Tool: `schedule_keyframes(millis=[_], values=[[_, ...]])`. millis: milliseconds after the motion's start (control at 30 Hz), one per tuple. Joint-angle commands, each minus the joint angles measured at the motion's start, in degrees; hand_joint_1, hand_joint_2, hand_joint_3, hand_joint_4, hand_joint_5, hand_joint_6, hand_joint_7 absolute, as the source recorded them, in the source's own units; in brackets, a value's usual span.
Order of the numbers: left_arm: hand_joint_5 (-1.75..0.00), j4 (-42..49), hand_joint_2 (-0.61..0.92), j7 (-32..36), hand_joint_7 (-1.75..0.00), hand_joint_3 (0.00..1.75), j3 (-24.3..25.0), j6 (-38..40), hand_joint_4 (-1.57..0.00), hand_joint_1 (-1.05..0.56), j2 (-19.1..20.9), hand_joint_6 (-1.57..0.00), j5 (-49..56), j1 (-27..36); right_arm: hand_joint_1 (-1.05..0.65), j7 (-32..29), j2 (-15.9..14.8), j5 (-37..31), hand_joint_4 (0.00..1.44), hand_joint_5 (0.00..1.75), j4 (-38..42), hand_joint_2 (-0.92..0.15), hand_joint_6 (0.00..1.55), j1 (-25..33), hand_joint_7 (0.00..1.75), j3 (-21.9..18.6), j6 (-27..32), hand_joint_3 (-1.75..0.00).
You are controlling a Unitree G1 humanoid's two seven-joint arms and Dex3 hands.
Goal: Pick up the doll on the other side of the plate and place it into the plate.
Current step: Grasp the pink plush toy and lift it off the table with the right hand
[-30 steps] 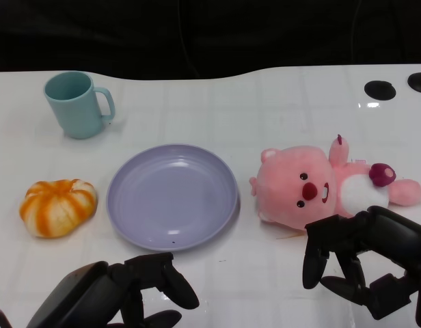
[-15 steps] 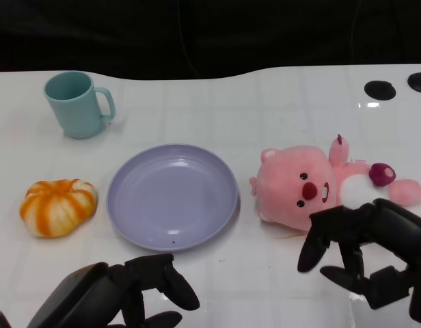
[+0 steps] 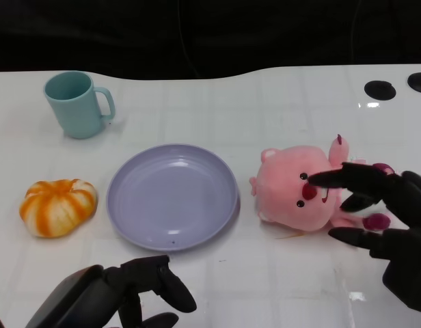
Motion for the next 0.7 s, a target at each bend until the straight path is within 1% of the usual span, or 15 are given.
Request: schedule_keyframes(millis=[33,167,267,367,500,567,700], values=[[-1.74,-0.79,0.89,-0.17,-1.0,0.47,0.53,-0.97,-0.64,-0.26,1.01,-0.67,-0.02,0.66,-0.53,-0.58,-0.96,-3.32,0.14,0.8,-2.11,-0.92,0.28,-0.49,0.21,-0.56,3.04,-0.08],[-1.73,-0.81,0.89,0.36,-0.99,0.47,0.39,-1.17,-0.64,-0.25,0.89,-0.68,0.17,0.75,-0.52,-0.66,-0.9,-6.13,0.07,0.76,-3.46,-0.92,0.26,-0.36,0.17,-0.39,4.61,-0.04],[-1.74,-0.81,0.88,0.4,-0.98,0.48,0.25,-0.97,-0.65,-0.24,0.76,-0.68,0.36,0.56,-0.57,-0.67,-1.06,-9.77,0.01,0.7,-3.92,-0.92,0.23,-0.52,0.13,0.5,5.89,-0.03],[-1.74,-1.01,0.89,0.02,-0.98,0.5,-0.05,-0.31,-0.64,-0.25,0.68,-0.68,0.16,0.3,-0.61,-0.36,-1.19,-13.39,0.0,0.61,-4.19,-0.92,0.2,-0.74,0.1,1.58,6.71,-0.02],[-1.74,-1.0,0.9,-0.11,-0.99,0.49,-0.56,0.25,-0.64,-0.26,0.55,-0.67,0.22,-0.08,-0.63,0.67,-1.25,-16.48,0.0,0.52,-4.25,-0.92,0.17,-1.29,0.07,2.73,7.78,-0.01],[-1.74,-1.16,0.9,-0.19,-0.99,0.47,-0.69,0.63,-0.63,-0.26,0.54,-0.67,0.2,-0.25,-0.62,1.27,-0.68,-17.35,0.0,0.47,-4.04,-0.91,0.16,-1.75,0.06,3.22,8.8,0.0],[-1.71,-1.34,0.91,-0.11,-1.0,0.46,-0.93,1.31,-0.63,-0.26,0.49,-0.67,0.42,-0.71,-0.59,3.02,0.77,-19.69,0.0,0.36,-4.37,-0.9,0.12,-2.66,0.04,4.89,12.94,0.0]])
